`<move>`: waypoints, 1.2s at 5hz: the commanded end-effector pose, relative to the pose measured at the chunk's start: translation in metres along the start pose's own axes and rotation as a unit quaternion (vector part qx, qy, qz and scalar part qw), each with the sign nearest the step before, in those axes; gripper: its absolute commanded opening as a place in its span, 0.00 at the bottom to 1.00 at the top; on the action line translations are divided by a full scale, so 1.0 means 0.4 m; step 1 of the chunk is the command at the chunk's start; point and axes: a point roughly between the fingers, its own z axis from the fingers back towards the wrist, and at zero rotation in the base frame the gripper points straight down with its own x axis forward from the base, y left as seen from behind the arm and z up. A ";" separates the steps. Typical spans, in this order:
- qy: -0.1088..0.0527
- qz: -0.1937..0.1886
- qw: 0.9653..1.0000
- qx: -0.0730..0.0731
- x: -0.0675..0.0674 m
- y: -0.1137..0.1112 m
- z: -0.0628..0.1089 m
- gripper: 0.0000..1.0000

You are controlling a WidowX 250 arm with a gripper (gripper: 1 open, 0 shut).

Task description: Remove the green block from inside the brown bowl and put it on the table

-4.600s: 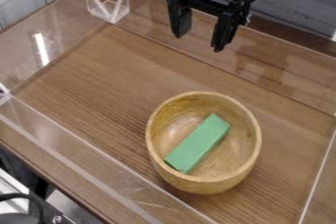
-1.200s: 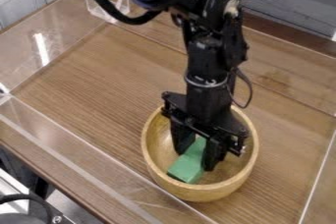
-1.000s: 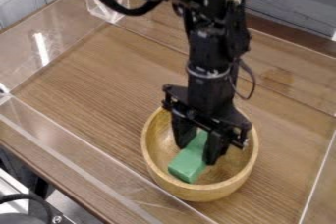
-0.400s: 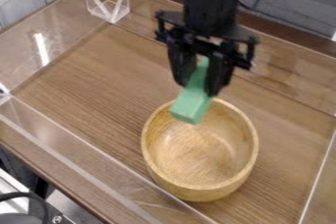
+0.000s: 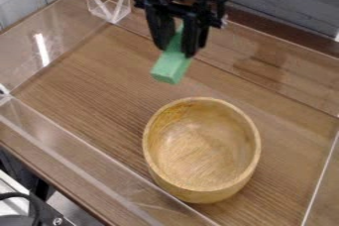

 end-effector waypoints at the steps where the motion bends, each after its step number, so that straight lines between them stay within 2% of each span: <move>1: -0.039 -0.005 0.999 0.004 0.047 0.003 0.017 0.00; 3: -0.058 -0.003 0.998 0.005 0.117 -0.010 -0.022 0.00; 5: -0.081 -0.006 0.997 0.005 0.160 -0.024 -0.044 0.00; 6: -0.089 -0.010 0.996 0.006 0.168 -0.031 -0.055 0.00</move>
